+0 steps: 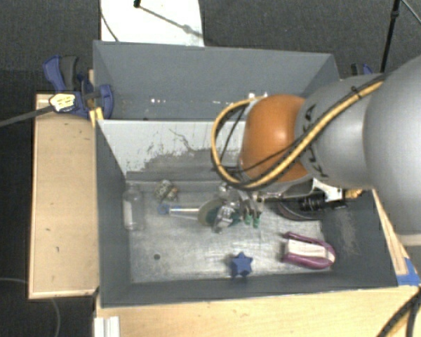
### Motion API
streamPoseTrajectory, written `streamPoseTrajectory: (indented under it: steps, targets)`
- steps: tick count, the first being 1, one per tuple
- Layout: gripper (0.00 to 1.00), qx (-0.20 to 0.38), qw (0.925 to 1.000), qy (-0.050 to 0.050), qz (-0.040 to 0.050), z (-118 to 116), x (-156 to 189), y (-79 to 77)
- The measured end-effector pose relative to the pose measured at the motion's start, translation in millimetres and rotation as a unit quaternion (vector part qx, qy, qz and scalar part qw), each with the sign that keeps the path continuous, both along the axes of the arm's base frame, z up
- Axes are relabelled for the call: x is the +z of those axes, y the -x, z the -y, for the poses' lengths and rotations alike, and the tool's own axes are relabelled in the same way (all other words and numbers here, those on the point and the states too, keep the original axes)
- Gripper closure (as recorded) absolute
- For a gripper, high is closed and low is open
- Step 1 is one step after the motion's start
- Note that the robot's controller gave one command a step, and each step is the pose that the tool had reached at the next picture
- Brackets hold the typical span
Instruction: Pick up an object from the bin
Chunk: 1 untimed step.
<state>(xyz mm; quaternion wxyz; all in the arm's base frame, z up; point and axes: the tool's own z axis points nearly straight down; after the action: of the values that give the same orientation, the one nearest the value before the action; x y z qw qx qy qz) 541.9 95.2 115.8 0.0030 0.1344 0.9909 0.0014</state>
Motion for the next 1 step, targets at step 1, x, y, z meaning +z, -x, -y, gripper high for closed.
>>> streamPoseTrajectory:
  steps: [1]
  targets:
    - [1.0, 0.001, 1.0, 0.0, -0.0007, -0.1, 22.3, -1.1]
